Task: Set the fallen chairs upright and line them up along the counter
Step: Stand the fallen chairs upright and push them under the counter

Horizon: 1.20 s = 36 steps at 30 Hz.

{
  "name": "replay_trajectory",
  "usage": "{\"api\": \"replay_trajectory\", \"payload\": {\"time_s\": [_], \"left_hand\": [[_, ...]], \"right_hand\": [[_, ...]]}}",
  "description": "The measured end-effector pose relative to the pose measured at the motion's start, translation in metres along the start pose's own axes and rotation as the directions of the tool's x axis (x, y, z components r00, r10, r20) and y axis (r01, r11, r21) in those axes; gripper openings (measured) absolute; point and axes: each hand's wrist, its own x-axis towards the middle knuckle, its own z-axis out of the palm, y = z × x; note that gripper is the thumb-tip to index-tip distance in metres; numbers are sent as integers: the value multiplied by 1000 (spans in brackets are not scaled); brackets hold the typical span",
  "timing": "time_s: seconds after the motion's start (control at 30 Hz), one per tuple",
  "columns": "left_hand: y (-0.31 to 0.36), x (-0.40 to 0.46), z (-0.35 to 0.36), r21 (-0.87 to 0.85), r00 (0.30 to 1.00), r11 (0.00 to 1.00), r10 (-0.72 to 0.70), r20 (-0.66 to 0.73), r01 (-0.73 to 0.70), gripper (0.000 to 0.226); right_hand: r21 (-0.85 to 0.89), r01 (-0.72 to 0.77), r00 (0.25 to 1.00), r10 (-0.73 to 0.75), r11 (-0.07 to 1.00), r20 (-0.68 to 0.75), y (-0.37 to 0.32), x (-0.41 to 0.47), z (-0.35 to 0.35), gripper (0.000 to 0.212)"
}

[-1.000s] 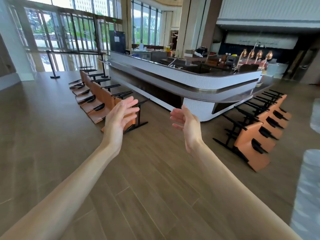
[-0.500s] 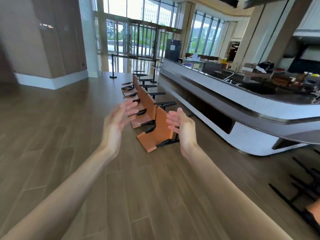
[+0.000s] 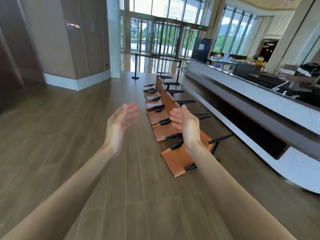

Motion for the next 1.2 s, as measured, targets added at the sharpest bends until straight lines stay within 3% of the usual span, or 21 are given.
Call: {"api": "replay_trajectory", "payload": {"time_s": [0.1,0.23,0.37,0.5,0.67,0.83,1.0,1.2], "left_hand": [[-22,85,-10,20,999,999,42,32,-42,50],[-79,197,-27,27,996,998,61,58,-62,45],[-150,322,-47,66,997,996,49,63,-53,37],[-198,460,-72,103,1000,995,0,-17,1,34],[-231,603,-113,120,999,992,39,-28,-36,36],[-295,765,-155,92,995,994,57,-80,-50,31],[-365,948,-199,59,995,994,99,-34,-97,33],[-403,1168,-221,19,998,999,48,-30,-47,35]], "right_hand": [[15,-4,1000,4,1000,-21,13,83,36,40],[13,26,1000,-25,1000,-5,51,195,80,32],[48,8,1000,-8,999,-11,94,331,130,36],[113,-29,1000,28,993,6,108,471,196,40],[130,-9,999,4,991,39,115,615,280,39],[123,45,997,-52,991,55,169,759,365,38],[128,67,998,-69,990,10,218,922,447,40],[113,82,995,-75,990,-59,203,1114,528,29]]}}
